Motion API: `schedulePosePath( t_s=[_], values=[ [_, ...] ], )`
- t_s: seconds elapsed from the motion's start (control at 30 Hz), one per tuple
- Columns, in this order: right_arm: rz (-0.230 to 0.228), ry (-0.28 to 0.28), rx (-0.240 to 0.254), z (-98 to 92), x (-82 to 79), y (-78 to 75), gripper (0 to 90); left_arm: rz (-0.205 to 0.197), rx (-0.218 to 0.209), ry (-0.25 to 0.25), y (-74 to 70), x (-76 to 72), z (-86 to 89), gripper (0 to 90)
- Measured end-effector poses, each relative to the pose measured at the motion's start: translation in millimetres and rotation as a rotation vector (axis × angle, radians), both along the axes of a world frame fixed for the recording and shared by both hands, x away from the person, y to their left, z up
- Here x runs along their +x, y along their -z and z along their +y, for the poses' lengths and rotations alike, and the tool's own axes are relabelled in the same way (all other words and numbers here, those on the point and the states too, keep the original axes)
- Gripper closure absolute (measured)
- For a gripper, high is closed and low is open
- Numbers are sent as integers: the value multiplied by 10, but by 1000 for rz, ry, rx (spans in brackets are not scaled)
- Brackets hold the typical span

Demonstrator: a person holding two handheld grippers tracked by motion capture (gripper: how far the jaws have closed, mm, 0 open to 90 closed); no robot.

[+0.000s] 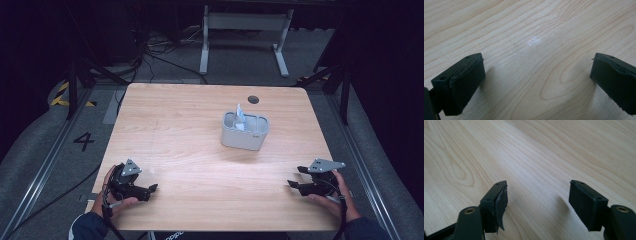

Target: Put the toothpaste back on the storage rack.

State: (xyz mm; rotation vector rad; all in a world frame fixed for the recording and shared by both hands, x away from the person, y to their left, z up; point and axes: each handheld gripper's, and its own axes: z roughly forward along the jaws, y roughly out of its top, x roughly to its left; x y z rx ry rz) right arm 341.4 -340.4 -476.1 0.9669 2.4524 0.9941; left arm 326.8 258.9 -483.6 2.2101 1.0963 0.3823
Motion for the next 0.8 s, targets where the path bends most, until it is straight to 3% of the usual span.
schedulePosePath(
  t_s=[0.23,0.4,0.8],
  values=[
    [9,38,111,-180,-47,96,307,0,-1,0,0,0,0,2],
    [-9,52,82,-182,-70,100,301,0,0,0,0,1,0,2],
    [-10,54,82,-181,-70,101,298,-1,0,-7,0,-2,-3,2]
  ],
)
